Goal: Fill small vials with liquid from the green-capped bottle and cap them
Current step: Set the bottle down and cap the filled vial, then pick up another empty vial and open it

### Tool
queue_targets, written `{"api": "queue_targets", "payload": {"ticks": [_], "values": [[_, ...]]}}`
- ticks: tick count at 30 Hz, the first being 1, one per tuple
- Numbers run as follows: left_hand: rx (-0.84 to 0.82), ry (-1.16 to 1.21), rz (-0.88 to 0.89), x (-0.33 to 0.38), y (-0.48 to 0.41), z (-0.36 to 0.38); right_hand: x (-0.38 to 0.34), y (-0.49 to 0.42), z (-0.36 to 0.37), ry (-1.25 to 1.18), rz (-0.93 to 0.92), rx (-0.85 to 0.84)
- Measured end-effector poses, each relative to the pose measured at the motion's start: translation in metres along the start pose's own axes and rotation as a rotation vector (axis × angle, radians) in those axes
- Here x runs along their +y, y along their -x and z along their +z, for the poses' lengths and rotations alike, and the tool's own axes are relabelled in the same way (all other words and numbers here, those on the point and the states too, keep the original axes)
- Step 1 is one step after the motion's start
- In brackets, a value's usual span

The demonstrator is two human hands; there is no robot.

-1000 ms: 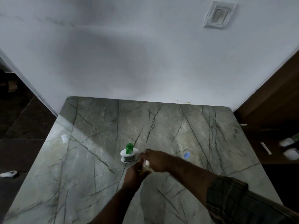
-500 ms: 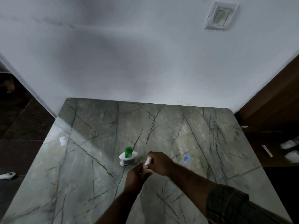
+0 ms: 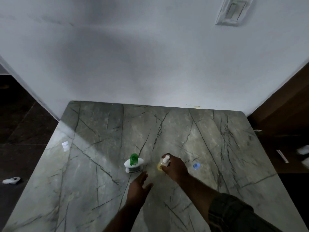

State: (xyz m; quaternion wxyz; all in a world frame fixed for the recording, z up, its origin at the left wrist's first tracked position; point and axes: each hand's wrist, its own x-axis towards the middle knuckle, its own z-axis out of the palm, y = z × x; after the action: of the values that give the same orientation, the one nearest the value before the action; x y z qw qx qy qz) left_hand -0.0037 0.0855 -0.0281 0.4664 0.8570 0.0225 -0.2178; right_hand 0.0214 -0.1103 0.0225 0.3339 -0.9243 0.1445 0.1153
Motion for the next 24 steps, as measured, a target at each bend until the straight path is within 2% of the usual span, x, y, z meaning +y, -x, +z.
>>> {"api": "queue_targets", "payload": {"ticks": [3,11,19,21,24], "values": [[0.008,-0.059,-0.010,-0.017,0.008,-0.010,0.008,-0.004,0.005,0.046,-0.007,-0.032],[0.015,-0.020,-0.012,-0.038,0.014,-0.011,0.011,-0.009,0.016,0.082,-0.042,-0.039],[0.019,-0.020,-0.021,-0.038,0.015,-0.009,0.012,-0.004,0.014,-0.001,0.029,-0.049],[0.018,0.004,-0.039,-0.041,0.016,-0.010,0.015,0.002,0.007,0.065,-0.003,0.024],[0.014,-0.003,-0.048,-0.042,0.017,-0.011,0.023,0.014,-0.020,0.240,-0.107,0.268]]}}
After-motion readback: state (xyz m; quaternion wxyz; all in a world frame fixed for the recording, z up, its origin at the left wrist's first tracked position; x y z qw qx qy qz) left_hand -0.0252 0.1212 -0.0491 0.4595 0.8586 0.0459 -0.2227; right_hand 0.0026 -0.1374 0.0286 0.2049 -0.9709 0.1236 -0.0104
